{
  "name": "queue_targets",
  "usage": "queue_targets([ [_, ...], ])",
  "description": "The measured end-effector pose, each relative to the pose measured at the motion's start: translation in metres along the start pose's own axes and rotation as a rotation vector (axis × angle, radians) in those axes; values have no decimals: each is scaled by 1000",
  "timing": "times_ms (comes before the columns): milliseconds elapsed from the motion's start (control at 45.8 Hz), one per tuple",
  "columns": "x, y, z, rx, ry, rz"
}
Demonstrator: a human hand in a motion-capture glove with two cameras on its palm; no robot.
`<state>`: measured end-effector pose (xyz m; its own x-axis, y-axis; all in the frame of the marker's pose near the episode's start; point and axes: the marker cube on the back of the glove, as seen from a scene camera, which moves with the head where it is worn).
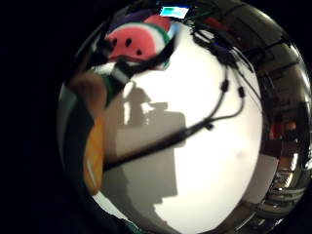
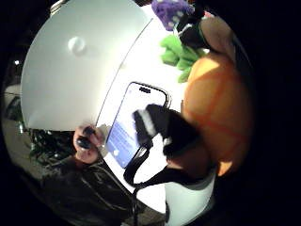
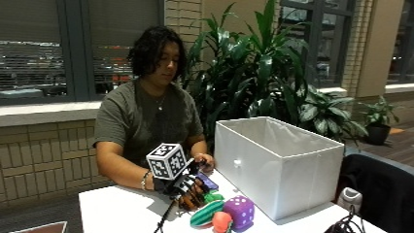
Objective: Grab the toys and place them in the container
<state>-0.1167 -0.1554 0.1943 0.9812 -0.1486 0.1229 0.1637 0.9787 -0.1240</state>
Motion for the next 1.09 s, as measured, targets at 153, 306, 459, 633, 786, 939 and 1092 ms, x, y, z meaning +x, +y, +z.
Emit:
queue_targets([
  [153,7,3,-5,232,-58,-12],
  [306,10,16,-41,341,-96,-30],
  [459,-55,15,-138,452,-276,-221],
  [633,-179,-26,-265,527,-440,-528],
  [786,-251,-86,-272,595,-152,-617],
  [939,-289,-138,-245,612,-44,-559],
  [1092,-303,-148,-216,315,-224,-499],
])
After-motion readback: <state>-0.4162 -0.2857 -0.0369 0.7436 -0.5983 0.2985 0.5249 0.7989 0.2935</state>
